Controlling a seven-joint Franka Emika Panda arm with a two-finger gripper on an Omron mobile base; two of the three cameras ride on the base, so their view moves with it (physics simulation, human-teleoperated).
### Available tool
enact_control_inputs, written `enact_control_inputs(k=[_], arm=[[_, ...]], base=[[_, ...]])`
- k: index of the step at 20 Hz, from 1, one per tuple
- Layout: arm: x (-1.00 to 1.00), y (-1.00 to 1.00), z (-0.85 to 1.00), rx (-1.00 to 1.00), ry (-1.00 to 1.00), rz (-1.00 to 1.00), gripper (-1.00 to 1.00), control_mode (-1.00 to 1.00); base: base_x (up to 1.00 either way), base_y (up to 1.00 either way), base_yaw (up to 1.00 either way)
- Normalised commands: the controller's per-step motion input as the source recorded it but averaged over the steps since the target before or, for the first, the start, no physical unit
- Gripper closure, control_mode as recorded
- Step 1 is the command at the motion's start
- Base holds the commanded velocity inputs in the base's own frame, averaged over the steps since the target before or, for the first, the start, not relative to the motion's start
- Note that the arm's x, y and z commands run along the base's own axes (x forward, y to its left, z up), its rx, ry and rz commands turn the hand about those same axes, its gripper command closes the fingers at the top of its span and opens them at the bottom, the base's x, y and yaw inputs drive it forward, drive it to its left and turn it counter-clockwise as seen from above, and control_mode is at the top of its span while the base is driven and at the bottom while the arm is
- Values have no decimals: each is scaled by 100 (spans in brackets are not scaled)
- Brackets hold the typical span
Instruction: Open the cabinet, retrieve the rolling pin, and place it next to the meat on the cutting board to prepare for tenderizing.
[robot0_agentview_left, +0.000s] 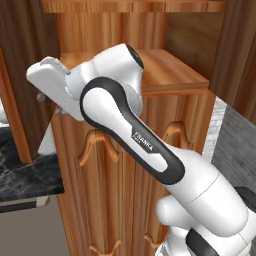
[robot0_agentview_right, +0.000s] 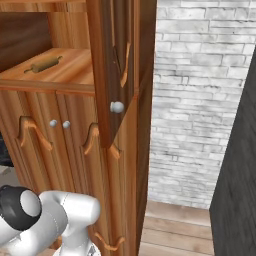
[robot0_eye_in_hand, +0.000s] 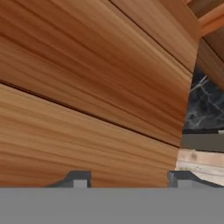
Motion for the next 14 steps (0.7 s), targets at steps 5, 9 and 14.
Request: enact_control_inputs(k=[5, 9, 14], arm=[[17, 16, -1, -8, 0, 0, -100, -100], [11, -21, -5, -9, -7, -1, -100, -100], [28, -47, -2, -9, -8, -3, -100, -100]], base=[[0, 0, 0], [0, 0, 0], [0, 0, 0]])
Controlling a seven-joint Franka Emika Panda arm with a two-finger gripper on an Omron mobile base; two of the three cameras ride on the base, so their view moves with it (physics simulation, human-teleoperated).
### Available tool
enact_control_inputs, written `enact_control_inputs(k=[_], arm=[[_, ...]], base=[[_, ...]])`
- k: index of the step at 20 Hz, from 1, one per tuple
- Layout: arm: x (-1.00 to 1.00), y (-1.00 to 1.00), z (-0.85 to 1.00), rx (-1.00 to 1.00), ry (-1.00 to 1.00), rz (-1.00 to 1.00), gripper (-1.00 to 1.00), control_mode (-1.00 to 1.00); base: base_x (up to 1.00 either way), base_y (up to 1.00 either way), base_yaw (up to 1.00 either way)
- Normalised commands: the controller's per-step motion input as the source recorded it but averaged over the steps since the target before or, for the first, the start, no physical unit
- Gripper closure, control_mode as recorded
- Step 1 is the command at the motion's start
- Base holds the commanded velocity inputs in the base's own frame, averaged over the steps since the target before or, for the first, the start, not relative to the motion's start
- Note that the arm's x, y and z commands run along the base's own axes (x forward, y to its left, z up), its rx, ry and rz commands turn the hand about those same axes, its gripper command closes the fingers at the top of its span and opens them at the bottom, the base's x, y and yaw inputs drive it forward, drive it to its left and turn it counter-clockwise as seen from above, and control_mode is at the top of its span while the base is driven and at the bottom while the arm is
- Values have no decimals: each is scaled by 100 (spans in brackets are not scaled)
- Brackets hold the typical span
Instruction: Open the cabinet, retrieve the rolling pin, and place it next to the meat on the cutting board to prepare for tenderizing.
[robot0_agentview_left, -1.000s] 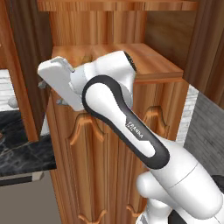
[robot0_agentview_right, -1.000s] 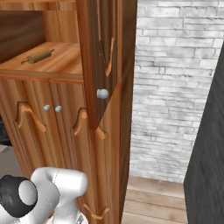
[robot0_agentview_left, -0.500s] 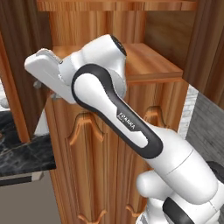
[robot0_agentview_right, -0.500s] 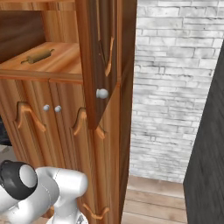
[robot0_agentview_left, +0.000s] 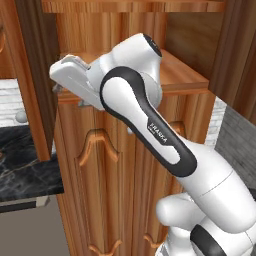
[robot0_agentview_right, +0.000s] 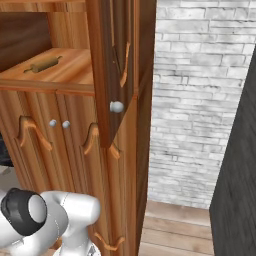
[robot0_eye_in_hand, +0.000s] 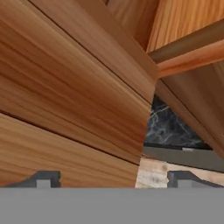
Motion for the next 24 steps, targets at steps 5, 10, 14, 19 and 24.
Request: enact_control_inputs(k=[5, 10, 14, 19, 24], arm=[[47, -48, 0, -10, -1, -8, -100, -100], [61, -48, 1, -9, 0, -12, -100, -100], [48, -44, 0, -8, -1, -15, -100, -100], [15, -44, 2, -9, -10, -15, -100, -100], [0, -37, 16, -12, -18, -12, -100, -100]], base=[[0, 0, 0], [0, 0, 0], [0, 0, 0], [0, 0, 0], [0, 0, 0]])
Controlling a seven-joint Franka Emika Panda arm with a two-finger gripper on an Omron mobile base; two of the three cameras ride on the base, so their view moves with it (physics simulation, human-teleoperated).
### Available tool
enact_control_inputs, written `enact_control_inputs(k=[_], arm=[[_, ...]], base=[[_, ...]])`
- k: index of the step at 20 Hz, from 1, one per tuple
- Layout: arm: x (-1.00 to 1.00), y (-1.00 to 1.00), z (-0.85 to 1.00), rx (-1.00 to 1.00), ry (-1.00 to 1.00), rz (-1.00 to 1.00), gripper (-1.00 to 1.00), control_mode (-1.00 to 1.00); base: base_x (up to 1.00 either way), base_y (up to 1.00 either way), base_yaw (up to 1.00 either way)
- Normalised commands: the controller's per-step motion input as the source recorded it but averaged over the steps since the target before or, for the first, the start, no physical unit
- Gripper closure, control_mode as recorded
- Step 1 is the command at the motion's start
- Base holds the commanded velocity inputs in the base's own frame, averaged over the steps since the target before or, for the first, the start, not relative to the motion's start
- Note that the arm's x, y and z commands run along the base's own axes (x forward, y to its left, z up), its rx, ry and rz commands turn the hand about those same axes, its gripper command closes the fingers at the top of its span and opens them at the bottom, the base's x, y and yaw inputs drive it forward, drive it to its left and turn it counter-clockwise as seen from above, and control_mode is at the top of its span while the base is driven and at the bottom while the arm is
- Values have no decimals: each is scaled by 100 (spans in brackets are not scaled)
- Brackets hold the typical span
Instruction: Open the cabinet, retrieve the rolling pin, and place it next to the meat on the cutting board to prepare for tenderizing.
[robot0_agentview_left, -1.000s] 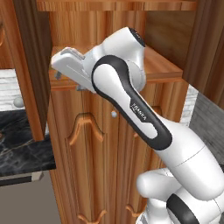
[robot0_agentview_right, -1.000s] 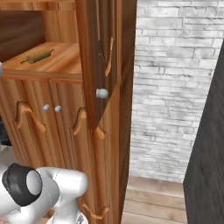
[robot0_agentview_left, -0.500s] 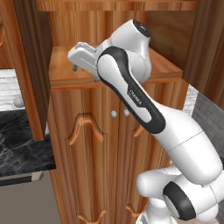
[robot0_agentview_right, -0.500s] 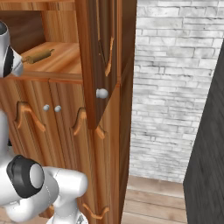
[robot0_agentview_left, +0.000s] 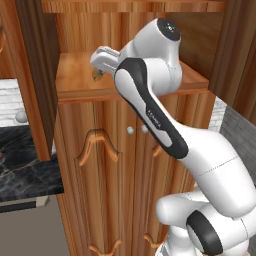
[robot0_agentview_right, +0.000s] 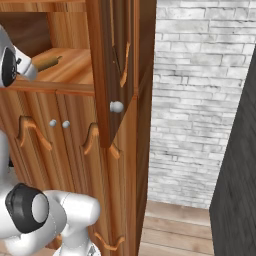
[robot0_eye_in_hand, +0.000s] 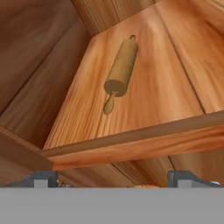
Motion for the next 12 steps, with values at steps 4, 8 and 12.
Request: enact_control_inputs(k=[4, 8, 12], arm=[[9, -23, 15, -12, -14, -9, -100, -100], [23, -5, 3, -9, -7, -5, -100, -100], [39, -2, 0, -5, 0, -4, -100, -100]], base=[[0, 0, 0], [0, 0, 0], [0, 0, 0]])
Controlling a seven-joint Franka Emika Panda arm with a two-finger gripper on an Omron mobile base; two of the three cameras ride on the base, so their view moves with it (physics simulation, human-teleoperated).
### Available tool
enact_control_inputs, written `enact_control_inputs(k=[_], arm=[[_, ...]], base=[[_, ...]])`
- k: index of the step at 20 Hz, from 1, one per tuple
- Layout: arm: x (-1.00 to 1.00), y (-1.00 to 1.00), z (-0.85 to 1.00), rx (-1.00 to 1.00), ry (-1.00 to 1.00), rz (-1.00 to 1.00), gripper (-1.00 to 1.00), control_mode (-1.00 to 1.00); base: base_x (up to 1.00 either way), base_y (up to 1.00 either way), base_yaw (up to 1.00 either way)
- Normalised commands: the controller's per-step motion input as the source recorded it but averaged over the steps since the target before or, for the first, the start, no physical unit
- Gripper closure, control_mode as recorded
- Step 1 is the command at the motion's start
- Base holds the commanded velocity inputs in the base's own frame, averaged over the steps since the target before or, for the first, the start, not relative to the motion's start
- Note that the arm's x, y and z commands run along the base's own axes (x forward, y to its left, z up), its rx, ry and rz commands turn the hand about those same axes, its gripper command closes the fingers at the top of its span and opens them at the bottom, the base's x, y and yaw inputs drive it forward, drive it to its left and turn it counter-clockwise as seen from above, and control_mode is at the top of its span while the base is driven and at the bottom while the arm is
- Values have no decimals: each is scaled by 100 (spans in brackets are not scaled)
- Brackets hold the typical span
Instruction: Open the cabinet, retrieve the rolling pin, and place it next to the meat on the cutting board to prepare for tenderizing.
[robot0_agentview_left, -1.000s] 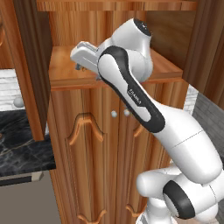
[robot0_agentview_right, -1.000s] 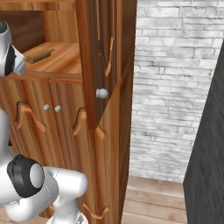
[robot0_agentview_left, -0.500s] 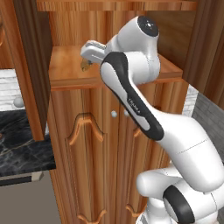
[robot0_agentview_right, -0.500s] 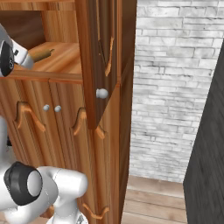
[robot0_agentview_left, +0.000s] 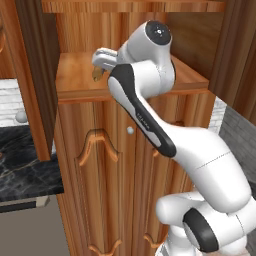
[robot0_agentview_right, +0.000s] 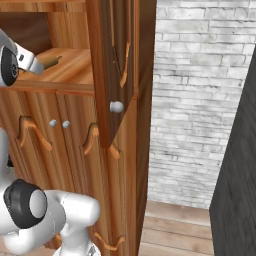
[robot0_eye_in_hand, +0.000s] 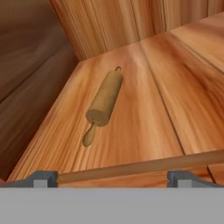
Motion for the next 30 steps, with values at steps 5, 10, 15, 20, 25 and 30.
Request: enact_control_inputs(k=[5, 10, 15, 20, 25, 30], arm=[[38, 0, 0, -7, 0, -5, -100, -100], [24, 5, 0, -7, 0, -5, -100, -100], [8, 2, -8, -6, 2, 0, -100, -100], [14, 0, -9, -2, 0, 0, -100, -100], [19, 0, -14, 0, -1, 0, -100, -100], [16, 5, -16, 0, -1, 0, -100, -100]], base=[[0, 0, 0], [0, 0, 0], [0, 0, 0], [0, 0, 0], [0, 0, 0], [0, 0, 0]])
